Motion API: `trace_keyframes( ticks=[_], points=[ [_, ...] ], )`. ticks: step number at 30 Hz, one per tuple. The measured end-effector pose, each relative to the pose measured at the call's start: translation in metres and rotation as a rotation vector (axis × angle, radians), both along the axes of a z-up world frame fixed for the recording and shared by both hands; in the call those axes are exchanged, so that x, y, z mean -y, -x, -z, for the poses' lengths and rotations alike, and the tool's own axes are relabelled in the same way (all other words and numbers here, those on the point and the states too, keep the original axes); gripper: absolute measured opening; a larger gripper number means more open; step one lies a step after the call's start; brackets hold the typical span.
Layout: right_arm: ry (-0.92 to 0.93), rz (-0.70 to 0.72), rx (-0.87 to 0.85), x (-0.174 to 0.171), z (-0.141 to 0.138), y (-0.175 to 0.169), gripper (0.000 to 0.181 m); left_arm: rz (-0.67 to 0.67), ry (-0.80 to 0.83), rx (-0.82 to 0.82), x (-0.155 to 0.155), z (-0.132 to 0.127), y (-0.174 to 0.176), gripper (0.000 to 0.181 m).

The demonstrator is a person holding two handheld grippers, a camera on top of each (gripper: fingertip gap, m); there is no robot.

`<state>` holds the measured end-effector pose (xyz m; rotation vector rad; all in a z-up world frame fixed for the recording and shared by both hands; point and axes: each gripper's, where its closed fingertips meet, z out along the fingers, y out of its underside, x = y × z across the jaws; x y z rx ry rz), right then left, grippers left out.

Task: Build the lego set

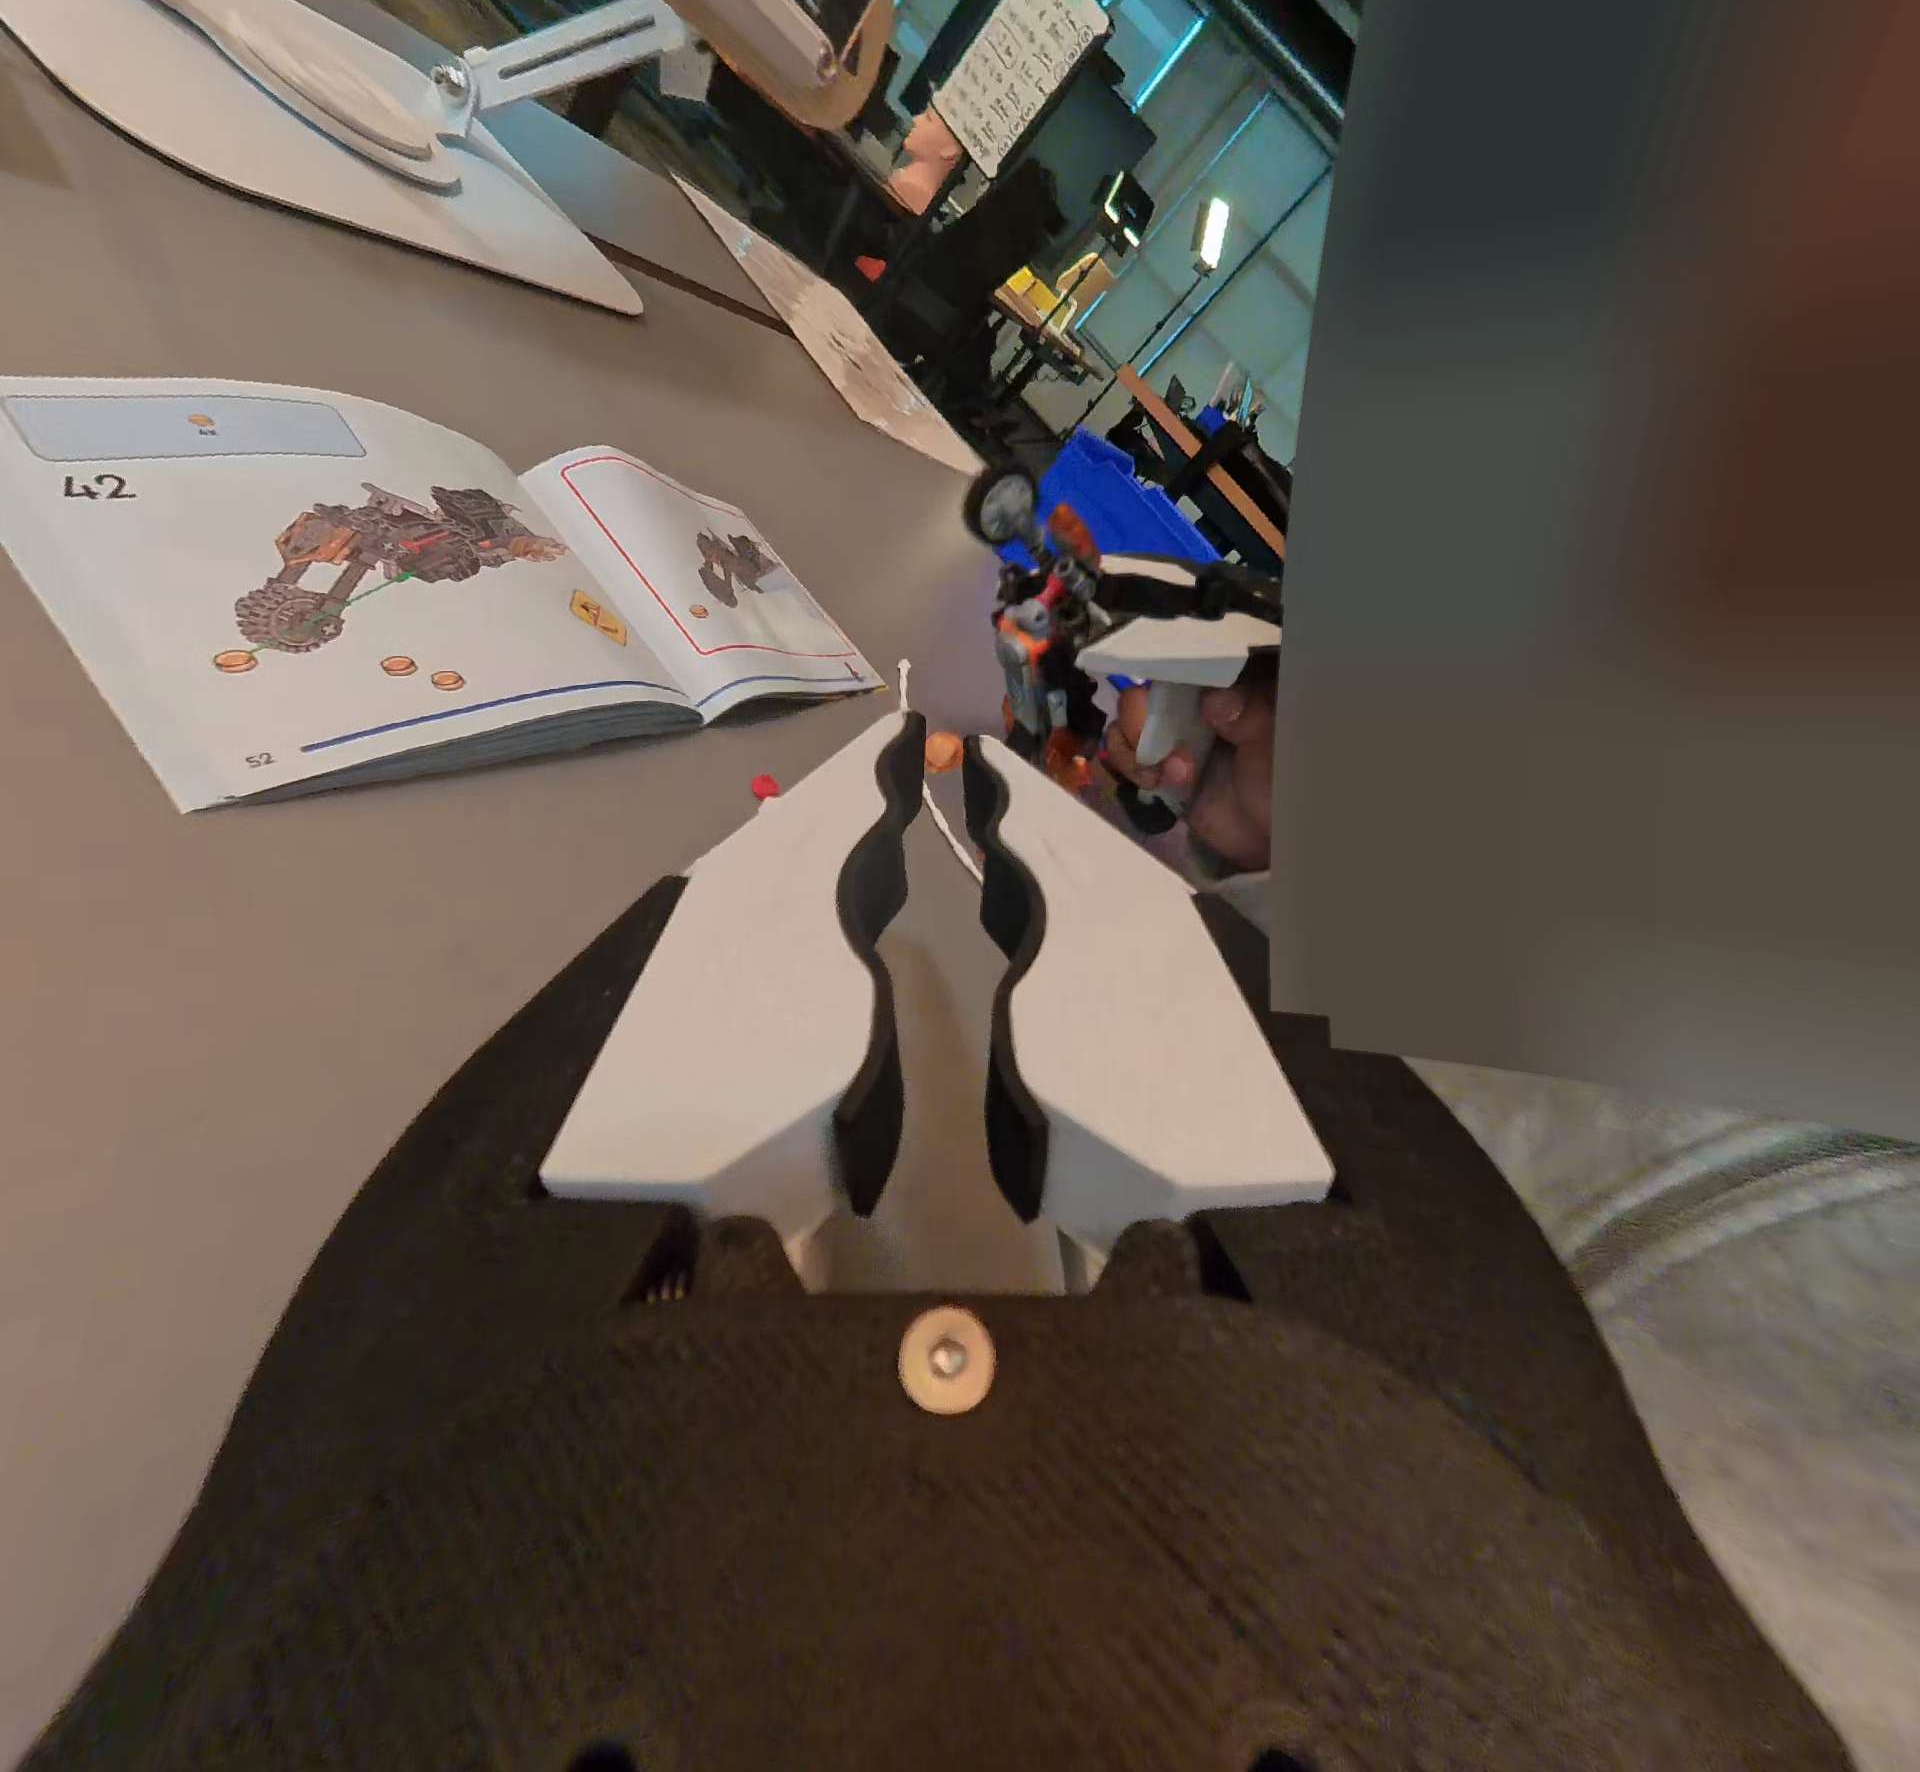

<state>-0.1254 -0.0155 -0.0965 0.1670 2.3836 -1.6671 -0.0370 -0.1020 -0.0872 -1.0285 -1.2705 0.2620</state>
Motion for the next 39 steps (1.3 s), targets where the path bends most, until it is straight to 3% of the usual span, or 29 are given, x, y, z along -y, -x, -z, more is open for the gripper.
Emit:
trace_keyframes(
  ticks=[8,15,19,24,28,34,39],
  points=[
    [-0.299,-0.227,0.016,-0.031,0.049,-0.047,0.041,0.036,-0.008,-0.016,-0.014,-0.001,0.001,0.005],
    [-0.431,-0.264,-0.089,-0.067,0.058,-0.048,0.041,0.048,0.016,-0.007,-0.019,0.002,0.002,0.005],
    [-0.324,-0.279,-0.105,-0.068,0.039,-0.047,0.052,0.055,0.028,-0.006,-0.021,0.002,0.003,0.005],
    [-0.13,-0.161,-0.129,-0.077,-0.006,-0.024,0.056,0.065,0.03,-0.015,-0.024,0.0,0.002,0.005],
    [-0.102,-0.105,-0.241,-0.08,-0.016,-0.025,0.055,0.08,0.043,-0.015,-0.029,0.0,0.002,0.005],
    [-0.289,-0.126,-0.647,-0.077,0.023,-0.042,0.053,0.098,0.082,-0.005,-0.036,0.003,0.003,0.005],
    [-0.378,-0.177,-0.659,-0.073,0.043,-0.054,0.053,0.108,0.094,-0.001,-0.039,0.004,0.004,0.005]
  ],
)
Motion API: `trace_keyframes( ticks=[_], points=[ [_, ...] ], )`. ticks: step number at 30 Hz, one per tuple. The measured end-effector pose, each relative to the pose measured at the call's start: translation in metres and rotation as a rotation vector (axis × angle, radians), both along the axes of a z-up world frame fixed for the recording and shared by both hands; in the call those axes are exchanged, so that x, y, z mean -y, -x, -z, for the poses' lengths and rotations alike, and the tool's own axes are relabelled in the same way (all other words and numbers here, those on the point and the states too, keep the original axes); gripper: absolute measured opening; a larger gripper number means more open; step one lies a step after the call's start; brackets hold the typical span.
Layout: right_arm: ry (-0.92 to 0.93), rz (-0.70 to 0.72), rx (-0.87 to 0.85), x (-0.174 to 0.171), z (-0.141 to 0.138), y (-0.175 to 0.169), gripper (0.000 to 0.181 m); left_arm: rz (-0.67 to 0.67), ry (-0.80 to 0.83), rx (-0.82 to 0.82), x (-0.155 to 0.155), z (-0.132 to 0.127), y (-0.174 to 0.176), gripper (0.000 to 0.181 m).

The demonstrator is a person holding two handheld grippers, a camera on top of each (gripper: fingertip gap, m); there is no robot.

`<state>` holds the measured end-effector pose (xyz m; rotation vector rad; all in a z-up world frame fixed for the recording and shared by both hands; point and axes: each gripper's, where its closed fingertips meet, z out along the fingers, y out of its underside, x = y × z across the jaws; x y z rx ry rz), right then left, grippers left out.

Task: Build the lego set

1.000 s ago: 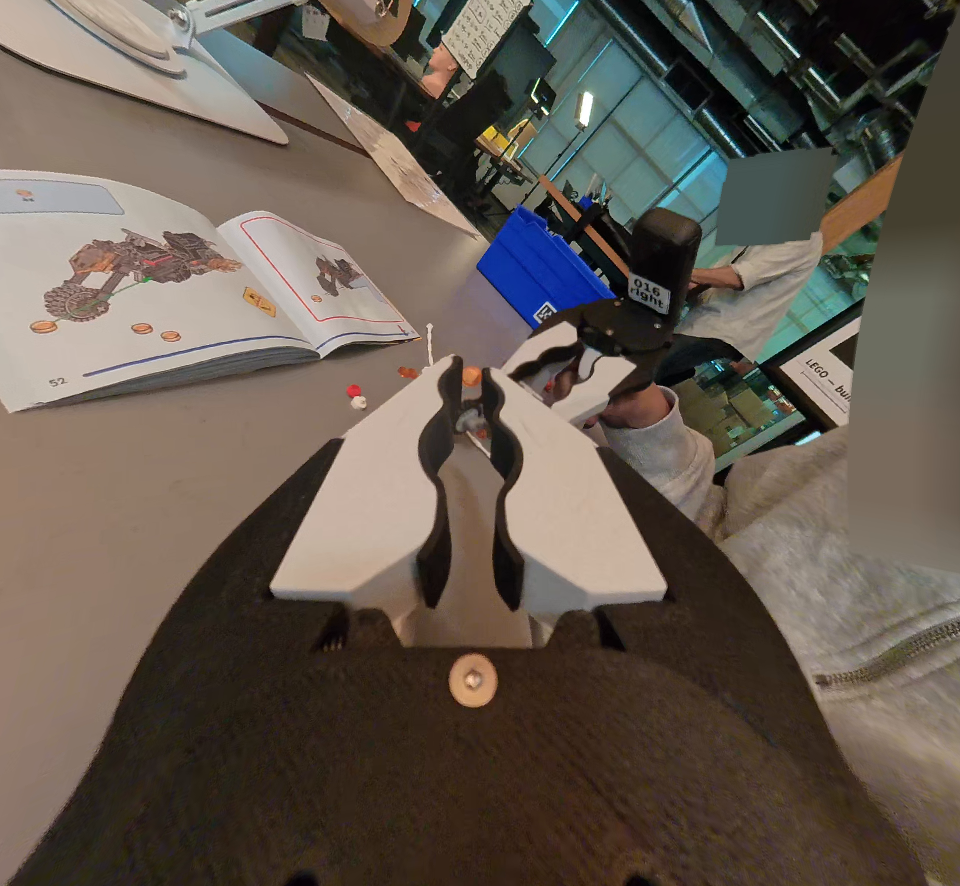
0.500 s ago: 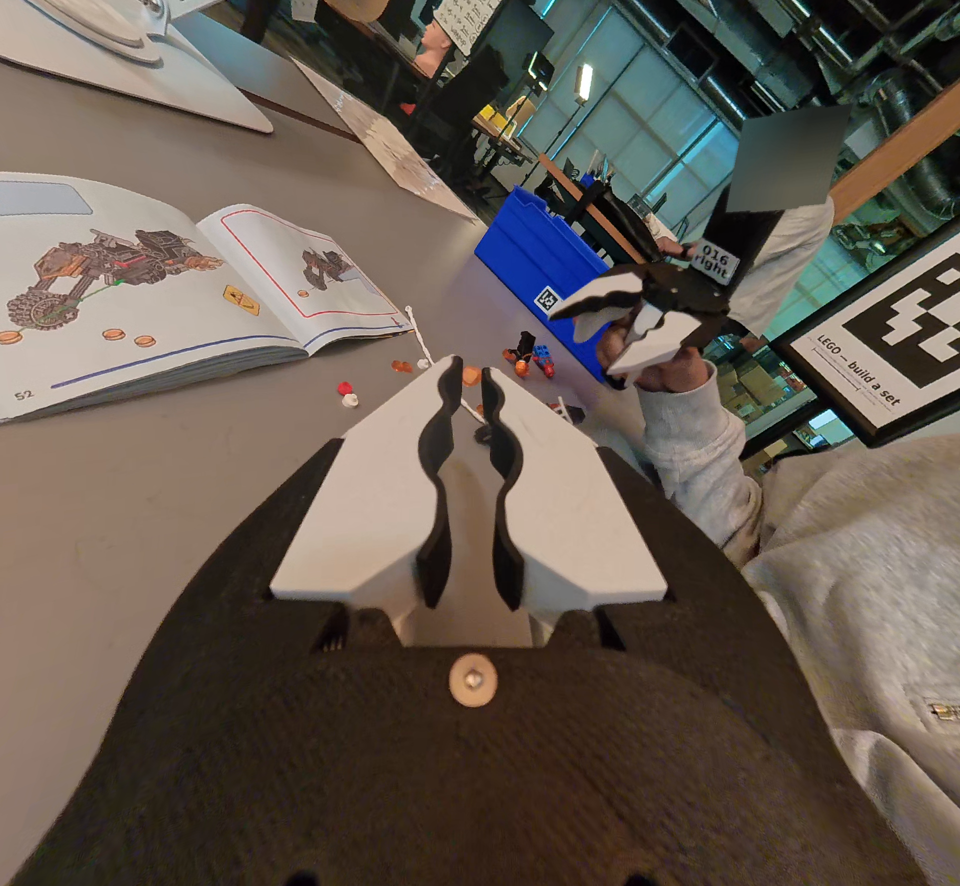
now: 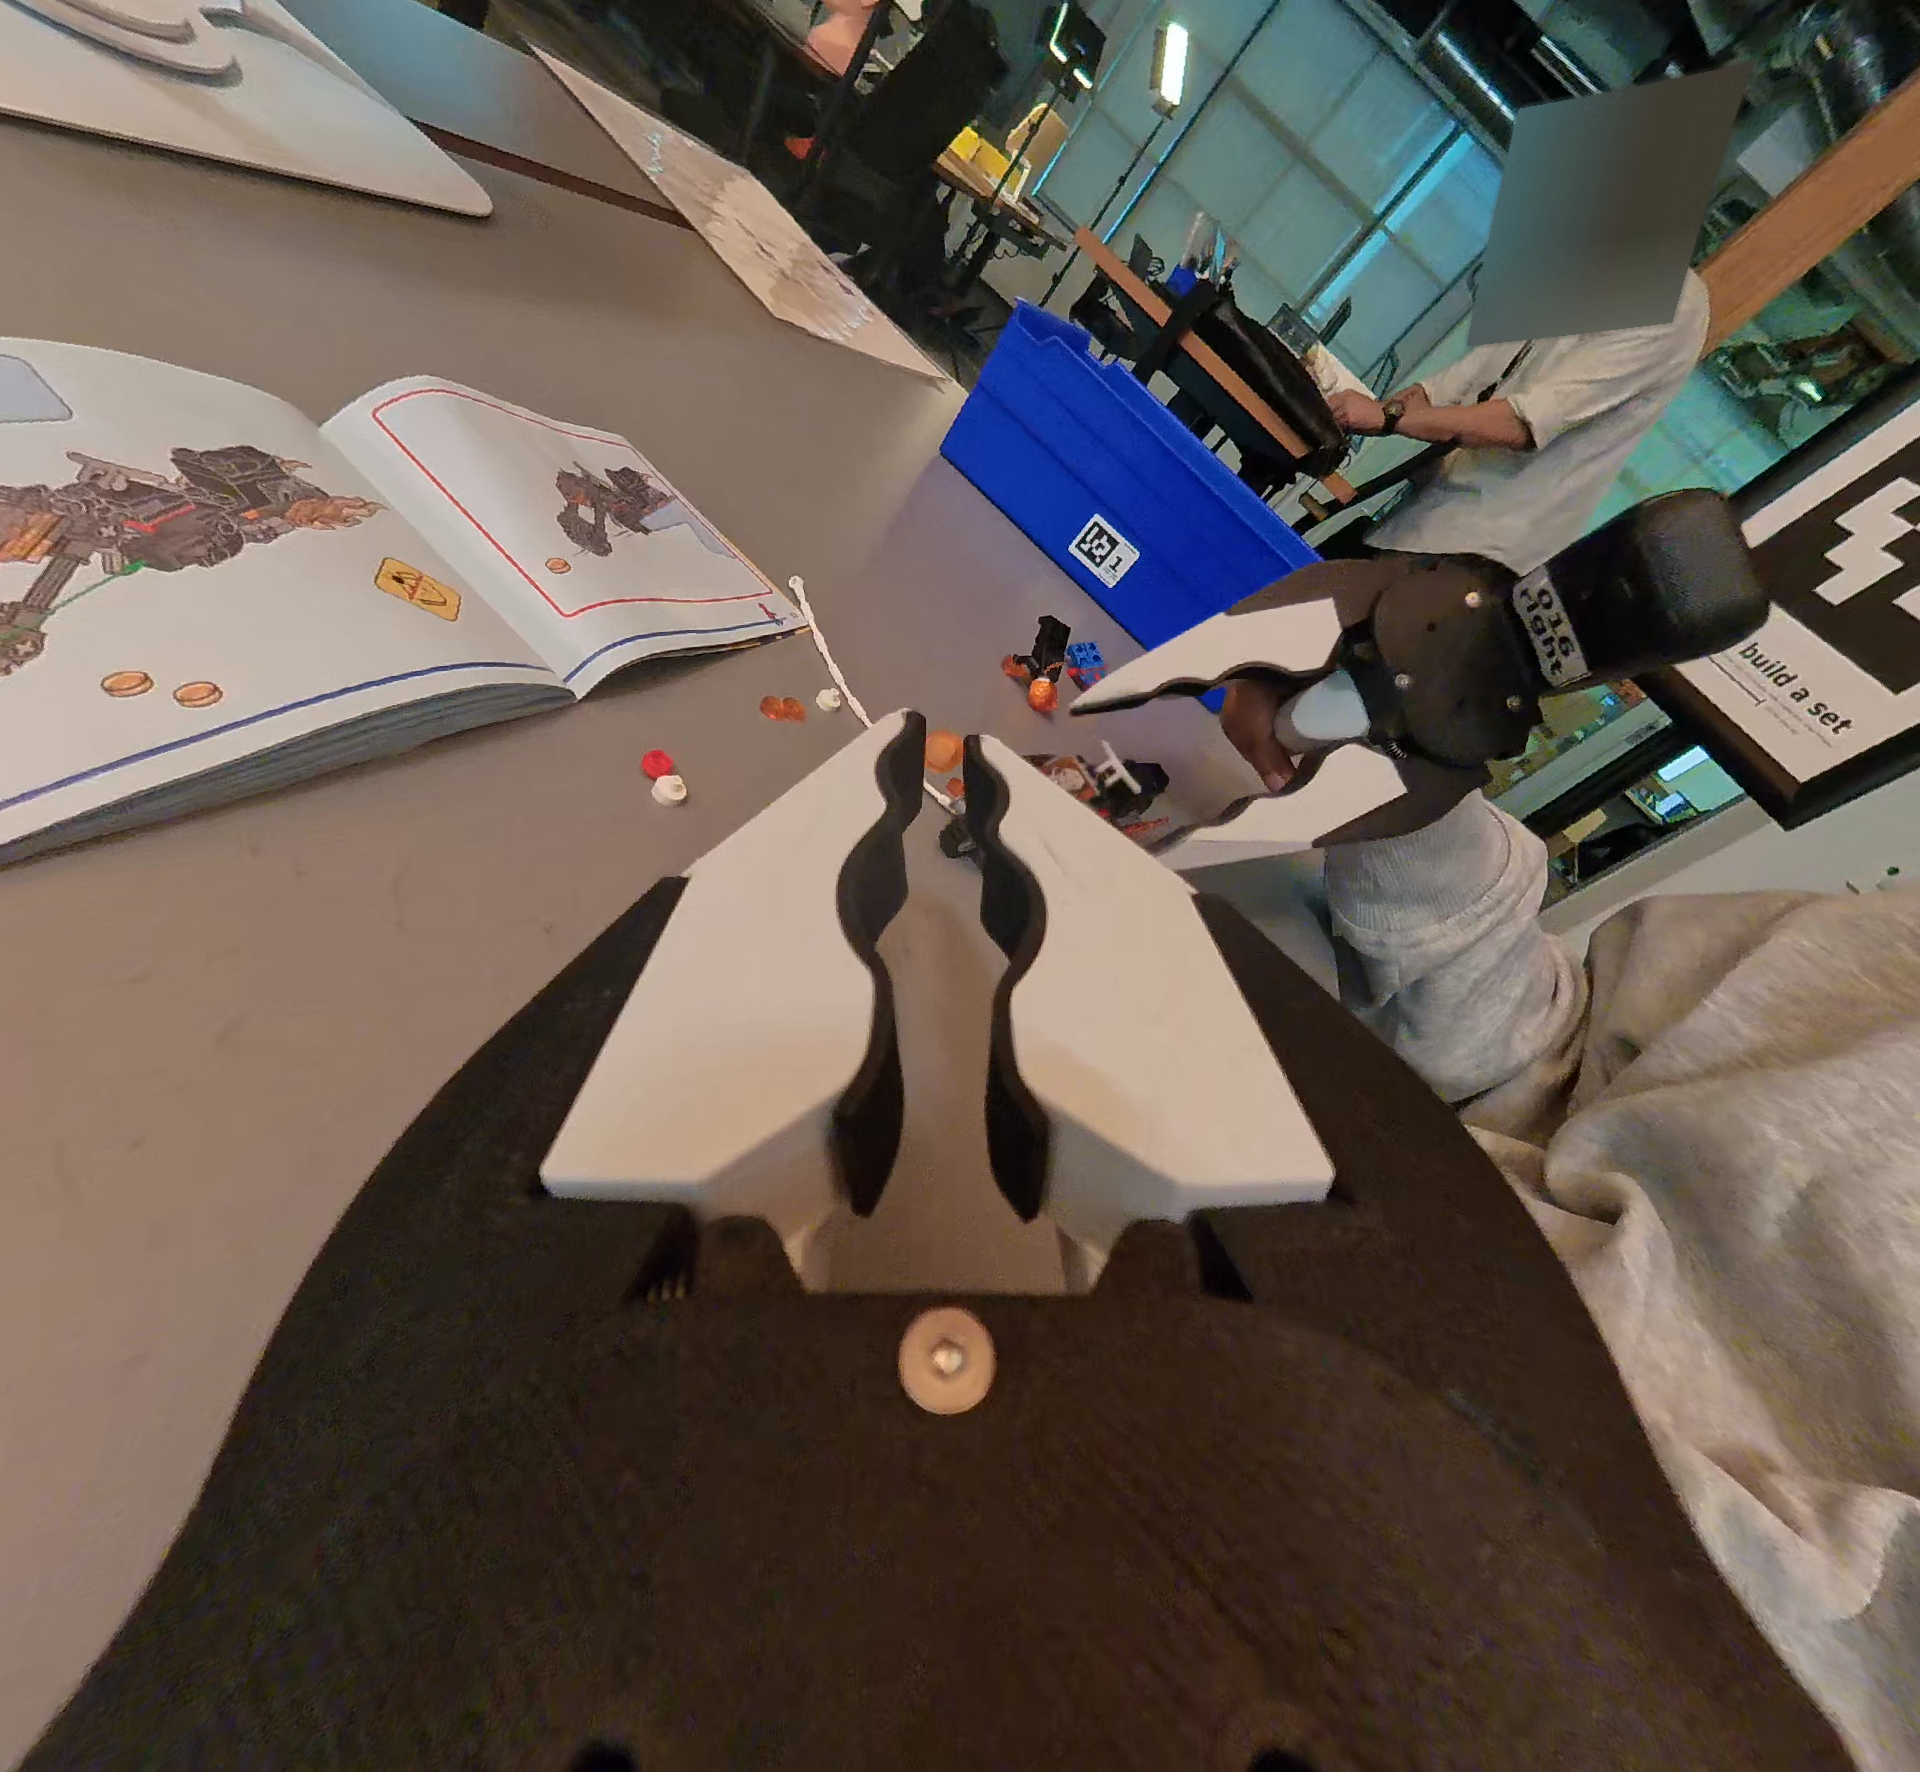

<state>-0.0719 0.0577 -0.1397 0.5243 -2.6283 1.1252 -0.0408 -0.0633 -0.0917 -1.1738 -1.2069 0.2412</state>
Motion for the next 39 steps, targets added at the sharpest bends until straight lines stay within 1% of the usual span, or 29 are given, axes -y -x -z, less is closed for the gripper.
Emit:
trace_keyframes(
  ticks=[2,5,7,14,20,26,33,39],
  points=[
    [-0.028,0.005,-0.021,0.0,0.005,0.001,0.05,0.001,-0.003,-0.002,0.0,-0.001,0.0,0.005],
    [-0.056,0.002,-0.059,-0.001,0.01,0.002,0.04,0.004,-0.008,-0.002,0.0,-0.001,0.0,0.005],
    [-0.06,-0.001,-0.068,-0.001,0.01,0.001,0.039,0.006,-0.008,0.0,-0.001,0.0,0.0,0.005],
    [-0.078,-0.004,-0.052,-0.004,0.012,0.001,0.039,0.013,-0.014,0.008,-0.002,0.001,0.0,0.005],
    [-0.113,-0.006,-0.053,-0.009,0.016,0.002,0.042,0.017,-0.015,0.016,-0.002,0.003,0.001,0.005],
    [-0.105,-0.018,-0.022,-0.011,0.011,-0.002,0.043,0.02,-0.018,0.02,-0.003,0.003,0.001,0.005],
    [-0.094,-0.011,-0.039,-0.011,0.008,0.001,0.036,0.021,-0.018,0.023,-0.003,0.004,0.001,0.005],
    [-0.09,-0.011,-0.037,-0.01,0.008,0.001,0.036,0.022,-0.017,0.025,-0.003,0.004,0.001,0.005]
  ],
)
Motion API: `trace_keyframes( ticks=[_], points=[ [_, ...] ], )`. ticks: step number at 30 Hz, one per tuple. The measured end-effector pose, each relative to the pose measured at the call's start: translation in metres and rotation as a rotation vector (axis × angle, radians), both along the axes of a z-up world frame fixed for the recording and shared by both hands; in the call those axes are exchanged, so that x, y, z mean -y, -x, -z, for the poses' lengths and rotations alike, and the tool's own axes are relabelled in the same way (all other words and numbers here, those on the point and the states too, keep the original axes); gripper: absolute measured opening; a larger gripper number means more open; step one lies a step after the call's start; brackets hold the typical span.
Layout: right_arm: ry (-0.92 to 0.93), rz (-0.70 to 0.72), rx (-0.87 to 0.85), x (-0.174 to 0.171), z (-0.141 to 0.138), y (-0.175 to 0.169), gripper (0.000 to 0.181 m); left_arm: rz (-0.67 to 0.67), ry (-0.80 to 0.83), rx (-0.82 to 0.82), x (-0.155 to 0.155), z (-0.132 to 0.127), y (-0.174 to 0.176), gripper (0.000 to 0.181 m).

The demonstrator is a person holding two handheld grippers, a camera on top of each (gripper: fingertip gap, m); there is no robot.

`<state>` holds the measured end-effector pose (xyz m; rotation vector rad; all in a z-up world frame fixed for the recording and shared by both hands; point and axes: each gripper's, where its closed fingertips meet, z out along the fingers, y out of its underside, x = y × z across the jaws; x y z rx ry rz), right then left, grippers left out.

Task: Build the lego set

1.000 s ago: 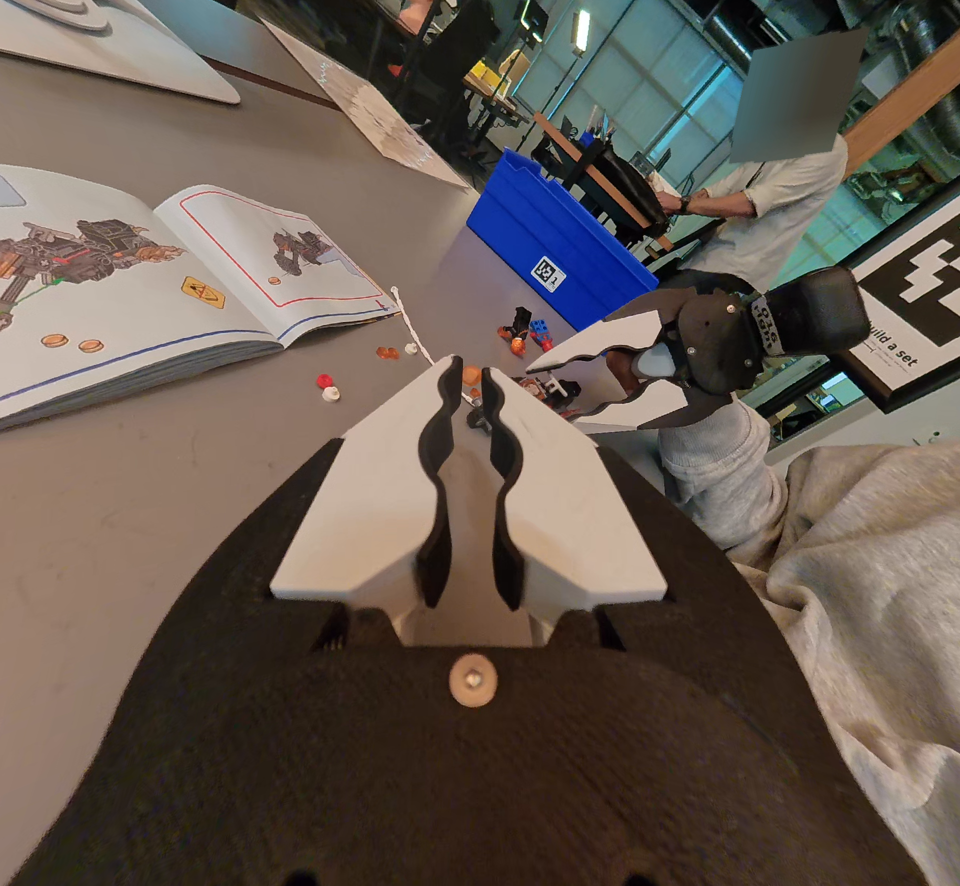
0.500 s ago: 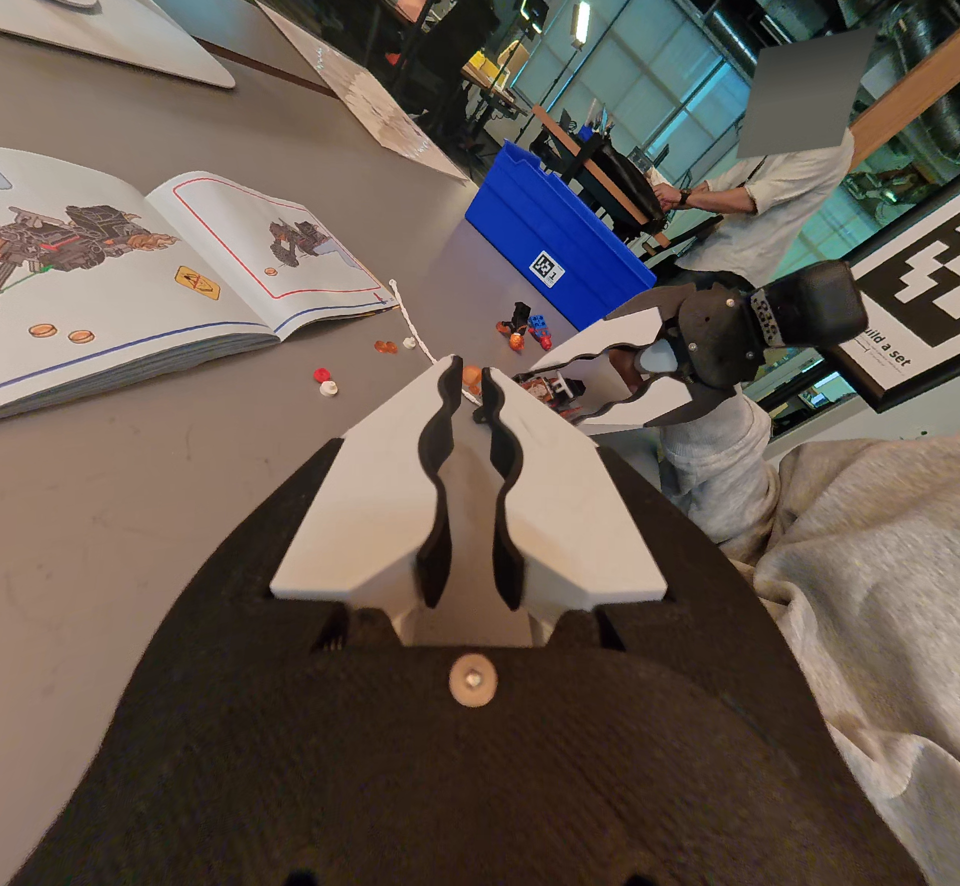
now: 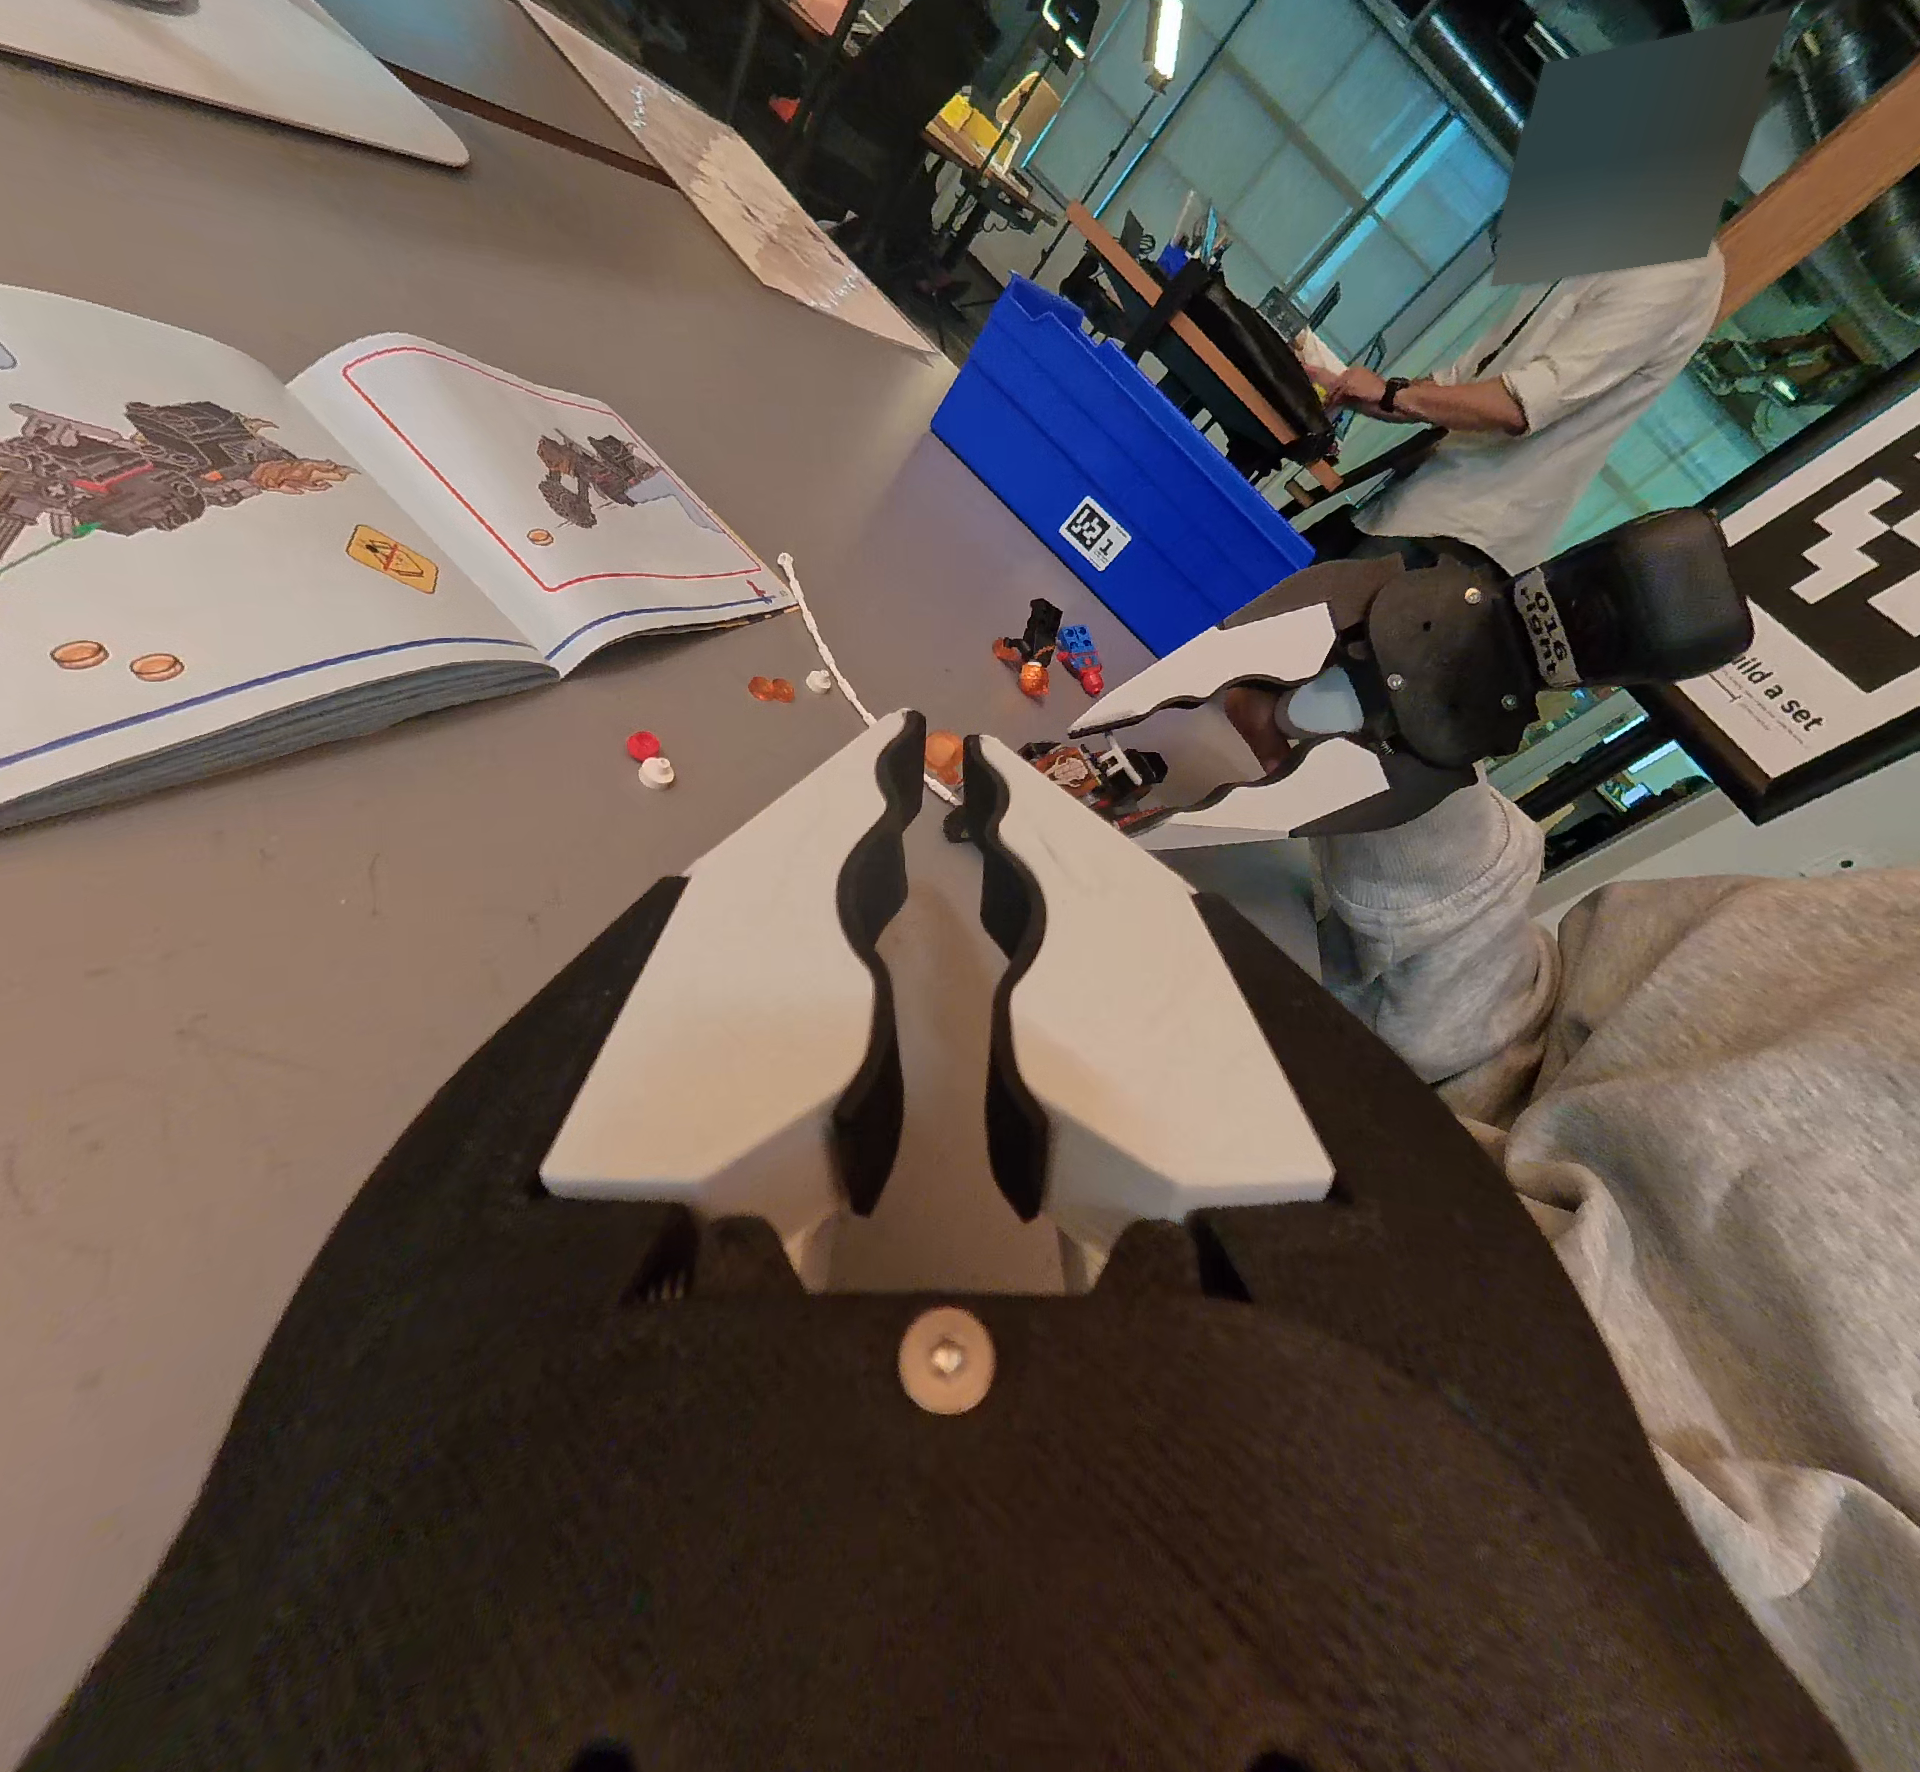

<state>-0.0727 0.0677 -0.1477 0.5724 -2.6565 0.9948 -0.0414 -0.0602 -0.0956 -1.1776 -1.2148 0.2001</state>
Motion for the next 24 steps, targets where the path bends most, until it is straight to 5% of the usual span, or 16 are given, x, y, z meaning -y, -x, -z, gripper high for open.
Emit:
trace_keyframes(
  ticks=[14,24],
  points=[
    [0.019,-0.01,0.053,0.003,0.002,-0.002,0.03,0.003,-0.005,0.005,0.0,0.001,0.0,0.005],
    [0.07,0.033,0.142,0.005,-0.004,0.003,0.058,0.007,-0.009,0.011,-0.001,0.002,0.0,0.005]
  ],
)
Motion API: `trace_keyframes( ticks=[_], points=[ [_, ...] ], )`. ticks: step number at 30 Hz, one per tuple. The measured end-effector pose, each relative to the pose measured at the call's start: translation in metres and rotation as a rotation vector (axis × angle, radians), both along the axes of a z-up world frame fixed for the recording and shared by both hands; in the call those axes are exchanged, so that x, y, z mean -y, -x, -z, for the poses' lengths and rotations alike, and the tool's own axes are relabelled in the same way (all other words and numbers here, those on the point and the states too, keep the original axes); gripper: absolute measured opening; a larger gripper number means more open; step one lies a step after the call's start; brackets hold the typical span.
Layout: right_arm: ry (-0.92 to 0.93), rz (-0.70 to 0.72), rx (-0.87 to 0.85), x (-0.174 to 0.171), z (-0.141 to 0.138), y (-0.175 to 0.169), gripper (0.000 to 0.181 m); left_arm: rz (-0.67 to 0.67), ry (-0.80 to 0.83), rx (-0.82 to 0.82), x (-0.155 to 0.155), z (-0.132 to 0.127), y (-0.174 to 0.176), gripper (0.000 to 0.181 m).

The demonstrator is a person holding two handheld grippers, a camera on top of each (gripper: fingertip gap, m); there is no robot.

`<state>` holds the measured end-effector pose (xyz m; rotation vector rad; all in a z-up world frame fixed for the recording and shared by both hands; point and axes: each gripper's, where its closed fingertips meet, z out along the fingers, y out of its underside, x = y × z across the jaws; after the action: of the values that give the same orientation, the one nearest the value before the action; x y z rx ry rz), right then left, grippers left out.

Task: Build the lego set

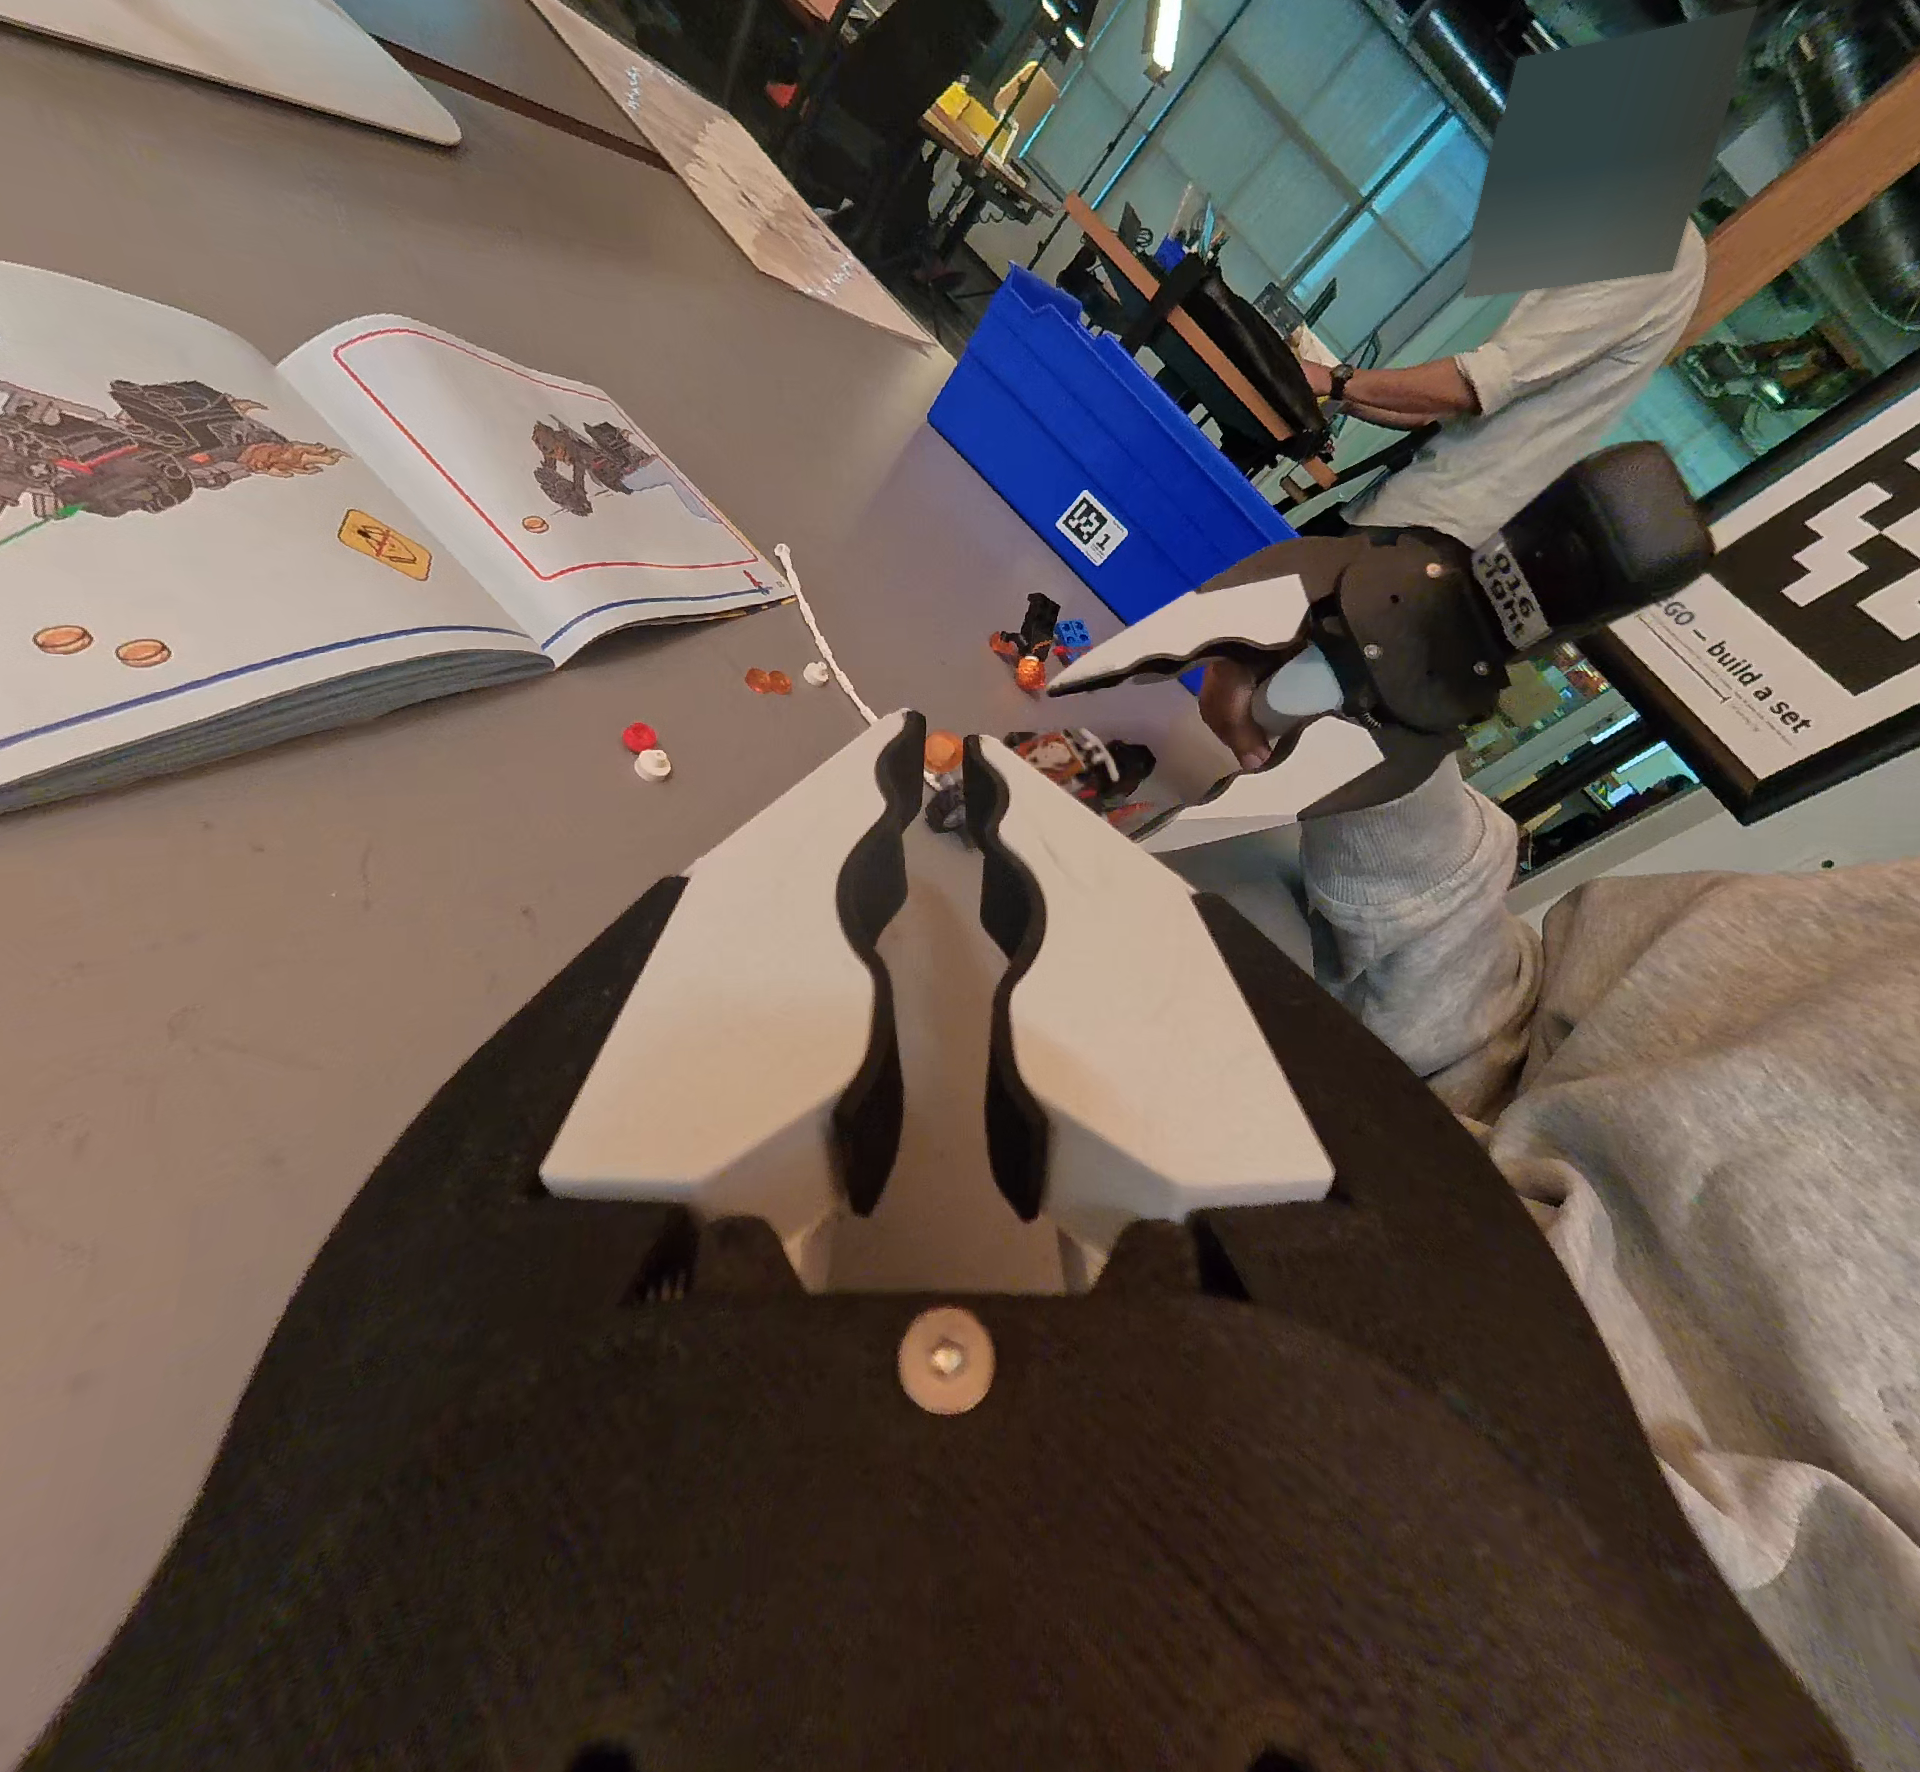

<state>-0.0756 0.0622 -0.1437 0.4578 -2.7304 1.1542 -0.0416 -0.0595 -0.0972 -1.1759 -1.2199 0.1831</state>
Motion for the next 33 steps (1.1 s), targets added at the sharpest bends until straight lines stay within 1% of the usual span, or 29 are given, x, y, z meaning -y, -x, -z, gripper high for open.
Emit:
trace_keyframes(
  ticks=[5,12,17,33],
  points=[
    [-0.005,0.015,0.073,0.001,0.006,0.0,0.058,0.0,-0.001,0.002,0.0,0.0,0.0,0.005],
    [-0.004,0.022,0.134,0.002,0.009,0.0,0.051,0.003,-0.002,0.004,-0.001,0.001,0.0,0.005],
    [-0.014,0.031,0.139,0.002,0.013,0.002,0.042,0.004,-0.002,0.006,-0.001,0.001,0.0,0.005],
    [-0.029,0.042,0.159,0.002,0.014,0.004,0.041,0.007,-0.002,0.012,-0.001,0.002,0.0,0.005]
  ],
)
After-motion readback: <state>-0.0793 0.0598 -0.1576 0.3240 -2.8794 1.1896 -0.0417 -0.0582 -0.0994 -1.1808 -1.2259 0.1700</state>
